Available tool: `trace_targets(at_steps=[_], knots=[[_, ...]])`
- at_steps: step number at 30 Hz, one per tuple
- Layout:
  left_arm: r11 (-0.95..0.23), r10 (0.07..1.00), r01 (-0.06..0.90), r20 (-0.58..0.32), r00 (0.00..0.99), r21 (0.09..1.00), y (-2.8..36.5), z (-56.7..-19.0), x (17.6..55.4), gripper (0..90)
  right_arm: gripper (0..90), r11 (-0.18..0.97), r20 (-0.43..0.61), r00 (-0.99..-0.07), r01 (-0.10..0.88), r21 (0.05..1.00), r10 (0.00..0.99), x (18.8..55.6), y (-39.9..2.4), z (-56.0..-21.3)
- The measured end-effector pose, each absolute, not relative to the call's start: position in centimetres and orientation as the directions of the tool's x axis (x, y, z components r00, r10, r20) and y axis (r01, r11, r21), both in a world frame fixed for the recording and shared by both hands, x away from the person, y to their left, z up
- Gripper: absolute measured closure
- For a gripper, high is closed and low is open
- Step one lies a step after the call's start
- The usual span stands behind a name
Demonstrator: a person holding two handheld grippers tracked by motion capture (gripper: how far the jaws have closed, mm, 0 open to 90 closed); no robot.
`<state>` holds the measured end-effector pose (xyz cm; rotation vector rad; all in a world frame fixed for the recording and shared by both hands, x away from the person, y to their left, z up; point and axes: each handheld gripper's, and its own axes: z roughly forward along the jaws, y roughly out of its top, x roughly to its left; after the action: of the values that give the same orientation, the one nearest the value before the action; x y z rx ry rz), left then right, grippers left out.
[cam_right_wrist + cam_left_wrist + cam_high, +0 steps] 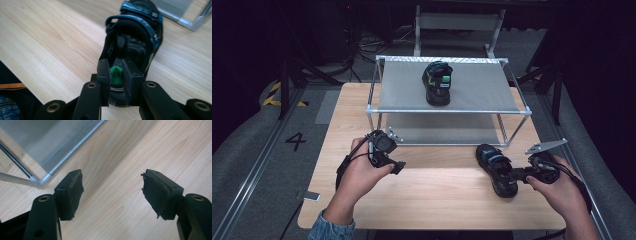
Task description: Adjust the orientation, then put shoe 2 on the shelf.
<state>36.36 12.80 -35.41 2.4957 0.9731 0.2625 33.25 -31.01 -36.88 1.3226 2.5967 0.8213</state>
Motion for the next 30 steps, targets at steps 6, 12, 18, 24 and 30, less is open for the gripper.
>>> trace_targets(at_steps=[6, 12, 18, 24, 30], knots=[[-0.652, 0.683, 0.607, 0.002, 0.731, 0.454, 13.0, -35.8, 36.5, 32.9, 76.8, 0.503, 0.134, -0.642, 0.697, 0.511, 0.755, 32.9, -29.6, -36.9], [-0.646, 0.691, 0.622, -0.008, 0.723, 0.442, 13.5, -36.2, 36.9, 32.1, 64.2, 0.524, 0.123, -0.652, 0.694, 0.493, 0.748, 32.8, -29.6, -37.0], [-0.642, 0.704, 0.642, -0.012, 0.710, 0.419, 14.4, -36.9, 37.0, 30.5, 52.5, 0.522, 0.075, -0.655, 0.661, 0.540, 0.752, 32.9, -29.6, -36.2], [-0.635, 0.717, 0.666, -0.022, 0.696, 0.392, 15.6, -37.8, 37.1, 28.5, 48.0, 0.545, 0.046, -0.662, 0.653, 0.525, 0.748, 34.0, -29.6, -36.2], [-0.621, 0.733, 0.684, -0.026, 0.680, 0.383, 16.9, -38.4, 37.0, 26.8, 46.4, 0.585, 0.028, -0.677, 0.655, 0.478, 0.735, 35.9, -29.4, -36.4]])
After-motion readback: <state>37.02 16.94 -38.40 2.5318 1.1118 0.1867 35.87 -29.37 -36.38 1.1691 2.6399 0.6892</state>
